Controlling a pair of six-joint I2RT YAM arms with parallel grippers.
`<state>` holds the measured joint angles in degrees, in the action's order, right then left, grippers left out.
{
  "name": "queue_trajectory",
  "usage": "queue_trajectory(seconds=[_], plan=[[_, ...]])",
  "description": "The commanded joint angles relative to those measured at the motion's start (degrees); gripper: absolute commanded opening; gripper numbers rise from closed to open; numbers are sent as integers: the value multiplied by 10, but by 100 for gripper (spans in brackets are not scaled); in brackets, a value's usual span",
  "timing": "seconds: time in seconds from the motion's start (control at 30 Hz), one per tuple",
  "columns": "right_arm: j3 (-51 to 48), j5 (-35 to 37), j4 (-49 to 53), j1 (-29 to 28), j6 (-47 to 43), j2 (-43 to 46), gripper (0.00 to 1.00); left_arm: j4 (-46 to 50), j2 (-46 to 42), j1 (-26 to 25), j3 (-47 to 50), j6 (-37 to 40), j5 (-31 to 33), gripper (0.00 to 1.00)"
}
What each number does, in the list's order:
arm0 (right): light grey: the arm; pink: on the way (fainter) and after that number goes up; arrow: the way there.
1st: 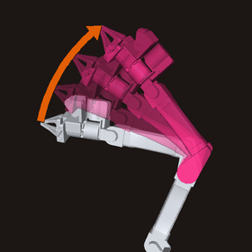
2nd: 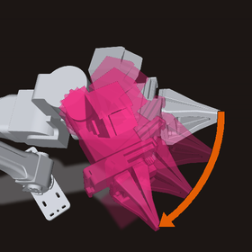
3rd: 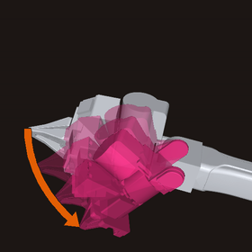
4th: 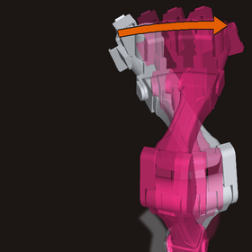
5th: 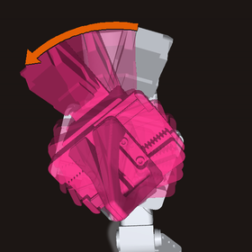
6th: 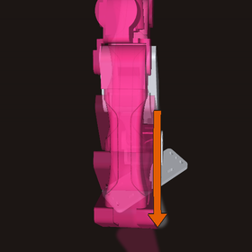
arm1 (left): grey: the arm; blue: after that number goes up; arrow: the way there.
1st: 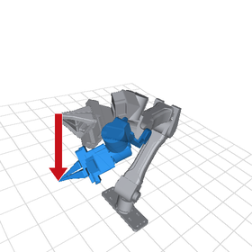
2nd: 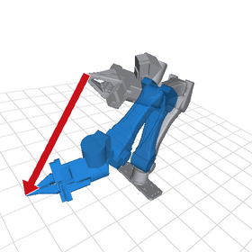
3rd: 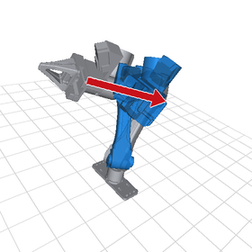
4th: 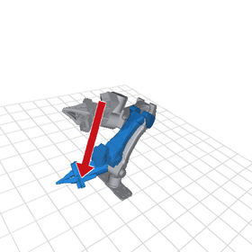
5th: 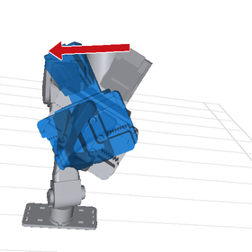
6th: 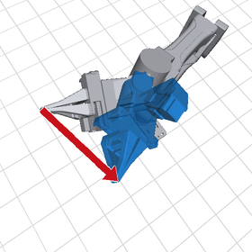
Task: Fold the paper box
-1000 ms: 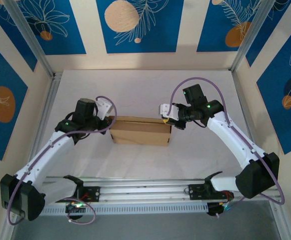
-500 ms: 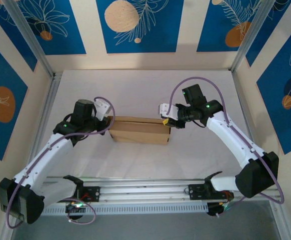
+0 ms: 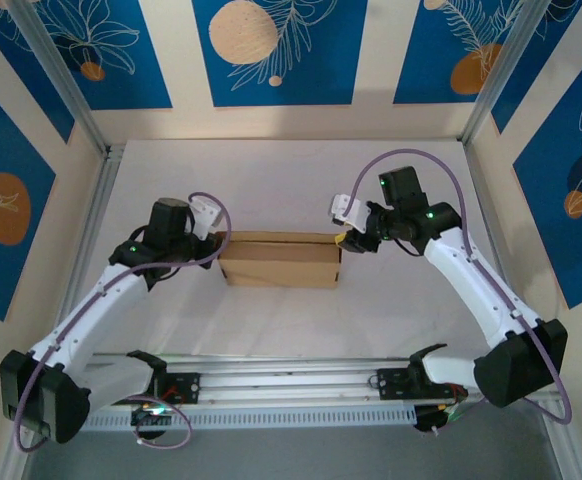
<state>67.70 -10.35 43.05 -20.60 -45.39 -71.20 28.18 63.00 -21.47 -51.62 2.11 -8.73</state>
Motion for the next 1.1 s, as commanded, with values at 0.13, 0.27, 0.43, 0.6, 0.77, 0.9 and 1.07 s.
queue_trajectory(seconds=[0.13, 0.27, 0.43, 0.6, 0.77, 0.9, 1.07], plan=[[-14, 24, 33, 1, 82, 18, 35, 2, 10, 9, -31, -31, -4, 0], [-16, 41, 46, -6, 99, 7, 31, 1, 9, 9, -34, -36, -2, 0], [-8, 35, 62, -11, 125, -6, 24, 2, 12, 8, -34, -40, -4, 0], [-1, 21, 75, -21, 135, -8, 0, 0, 11, 8, -34, -50, 0, 0], [11, 28, 65, -32, 203, -17, 0, 6, 24, 8, -54, -93, -31, 0], [32, 84, 52, -50, 345, -43, 0, -13, 28, 8, -49, -155, -63, 0], [68, 178, 95, -96, 441, -87, 0, -49, 16, 5, -26, -219, -82, 0]])
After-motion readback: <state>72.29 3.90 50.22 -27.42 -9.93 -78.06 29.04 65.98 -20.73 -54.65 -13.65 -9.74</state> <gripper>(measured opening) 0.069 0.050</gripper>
